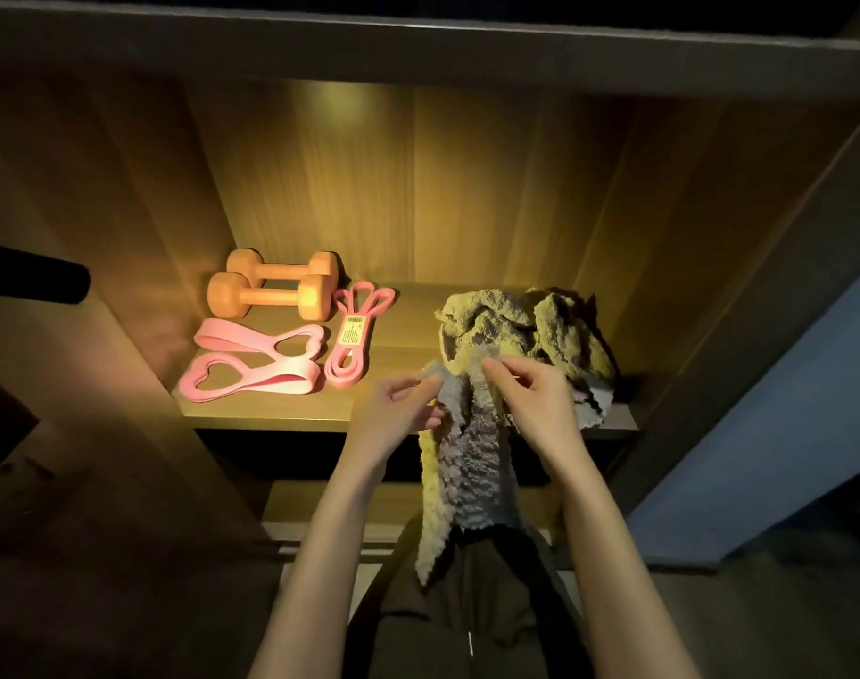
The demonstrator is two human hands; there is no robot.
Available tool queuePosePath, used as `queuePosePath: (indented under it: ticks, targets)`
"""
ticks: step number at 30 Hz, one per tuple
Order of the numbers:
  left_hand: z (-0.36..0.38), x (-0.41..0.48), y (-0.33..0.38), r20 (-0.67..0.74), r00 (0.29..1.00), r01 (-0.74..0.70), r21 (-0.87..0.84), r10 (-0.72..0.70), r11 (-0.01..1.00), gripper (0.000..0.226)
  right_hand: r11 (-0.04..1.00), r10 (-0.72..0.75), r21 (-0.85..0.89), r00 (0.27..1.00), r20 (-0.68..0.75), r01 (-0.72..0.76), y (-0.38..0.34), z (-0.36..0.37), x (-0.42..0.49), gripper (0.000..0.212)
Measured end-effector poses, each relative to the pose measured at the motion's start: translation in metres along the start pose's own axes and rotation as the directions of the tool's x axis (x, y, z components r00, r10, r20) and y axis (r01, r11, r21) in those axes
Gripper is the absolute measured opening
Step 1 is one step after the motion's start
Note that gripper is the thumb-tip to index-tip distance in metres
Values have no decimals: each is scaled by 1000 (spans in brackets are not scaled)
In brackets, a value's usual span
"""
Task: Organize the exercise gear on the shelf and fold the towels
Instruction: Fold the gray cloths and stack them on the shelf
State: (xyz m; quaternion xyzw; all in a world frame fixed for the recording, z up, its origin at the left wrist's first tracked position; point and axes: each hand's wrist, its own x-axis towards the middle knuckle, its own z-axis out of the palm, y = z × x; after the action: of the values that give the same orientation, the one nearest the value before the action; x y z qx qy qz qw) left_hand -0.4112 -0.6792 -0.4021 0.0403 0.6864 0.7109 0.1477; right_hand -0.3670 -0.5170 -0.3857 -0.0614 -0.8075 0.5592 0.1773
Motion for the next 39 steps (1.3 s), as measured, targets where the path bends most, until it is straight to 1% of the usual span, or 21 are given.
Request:
queuePosePath:
  ticks: [1,2,3,5,7,11,16,20,22,24,26,28,30,32,33,34,36,38,39]
  targets:
    - [4,-2,-2,13,1000,13,-3,-13,1000,26,1000,-2,-11,1000,-15,2,2,0,-4,25]
    - [7,-4,-5,24,999,24,-7,-23,1000,26,999,-6,-34,999,-53,4,4,0,-7,14]
    - [10,-5,-6,33,999,32,-10,-31,999,25,998,-17,-65,994,-109,10,5,0,-11,9]
    - [13,-7,-7,48,997,53,-20,-52,998,24,995,-56,-98,976,-212,36,7,3,-19,13]
    - [15,-9,-6,64,995,78,-27,-76,997,25,992,-82,-112,966,-246,56,8,5,-24,12]
    - [21,-11,-3,93,993,72,-57,-67,996,22,989,-116,-113,975,-192,95,7,8,-28,14]
    - [19,-12,0,49,996,82,-161,-75,984,20,974,-154,-181,984,-94,135,5,5,-28,19]
    - [22,-16,0,5,1000,23,-125,-23,992,10,971,-135,-203,990,-42,124,8,4,-26,24]
    - [21,-17,1,-21,1000,-5,-99,3,995,10,976,-103,-189,994,33,107,10,2,-23,28]
    - [19,-18,3,4,1000,-29,-46,29,999,14,983,-67,-163,995,79,80,11,-3,-21,30]
    - [19,-19,5,54,997,-53,14,52,999,21,993,-60,-94,996,64,66,10,-7,-21,22]
    - [20,-22,6,74,993,-93,52,89,994,24,996,-73,-47,997,36,74,9,-10,-21,19]
    - [21,-22,4,50,987,-154,51,151,987,23,996,-84,-25,996,31,85,7,-14,-21,18]
    - [19,-20,1,-16,980,-198,26,198,980,16,996,-88,-15,996,28,88,3,-20,-22,18]
    - [16,-18,-1,-46,977,-206,52,208,977,20,996,-90,-11,996,26,90,1,-23,-22,18]
    - [13,-16,-5,-46,978,-197,102,203,975,33,996,-94,-5,995,27,94,-1,-26,-22,18]
    - [7,-11,-14,29,993,-117,162,114,980,60,994,-105,6,993,46,105,-6,-32,-22,18]
    - [4,-10,-22,128,992,-25,132,8,991,76,993,-113,33,992,63,111,-11,-38,-21,19]
    - [3,-9,-26,167,986,2,116,-21,993,80,992,-110,62,992,63,106,-12,-40,-21,19]
